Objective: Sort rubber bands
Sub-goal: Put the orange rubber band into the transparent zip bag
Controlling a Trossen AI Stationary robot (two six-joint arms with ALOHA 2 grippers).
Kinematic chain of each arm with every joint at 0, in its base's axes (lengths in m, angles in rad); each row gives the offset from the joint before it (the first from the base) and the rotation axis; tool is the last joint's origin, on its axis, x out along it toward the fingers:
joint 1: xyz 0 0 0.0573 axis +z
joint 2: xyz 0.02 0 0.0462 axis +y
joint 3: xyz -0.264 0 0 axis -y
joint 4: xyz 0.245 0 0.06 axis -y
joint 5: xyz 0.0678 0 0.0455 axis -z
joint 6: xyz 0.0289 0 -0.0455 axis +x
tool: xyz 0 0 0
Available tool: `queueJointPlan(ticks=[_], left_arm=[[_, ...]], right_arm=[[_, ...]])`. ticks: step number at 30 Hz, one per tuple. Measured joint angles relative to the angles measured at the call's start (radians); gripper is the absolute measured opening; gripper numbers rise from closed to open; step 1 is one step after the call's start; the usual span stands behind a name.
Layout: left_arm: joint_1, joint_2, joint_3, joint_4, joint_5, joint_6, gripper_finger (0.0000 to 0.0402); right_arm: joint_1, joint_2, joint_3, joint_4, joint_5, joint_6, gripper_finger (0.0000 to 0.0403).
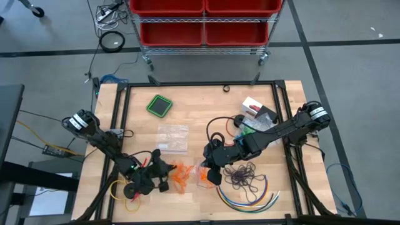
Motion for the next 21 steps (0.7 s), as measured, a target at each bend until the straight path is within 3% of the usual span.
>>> queueJointPlan(ticks=[7, 14, 21], left_arm=[[-0.049, 0.02, 0.0, 0.032, -0.261, 0.055, 0.0004], [-0.049, 0.136, 0.0, 0.087, -0.249, -0.011, 0.0005], [-0.023, 0.15, 0.0, 0.102, -0.23, -0.01, 0.0005]], right_arm=[[0.0, 0.0, 0.0, 0.0, 0.0, -0.001, 0.0], [0.0, 0.0, 0.0, 0.0, 0.011, -0.001, 0.0], [0.0, 0.0, 0.0, 0.003, 0.023, -0.001, 0.0]])
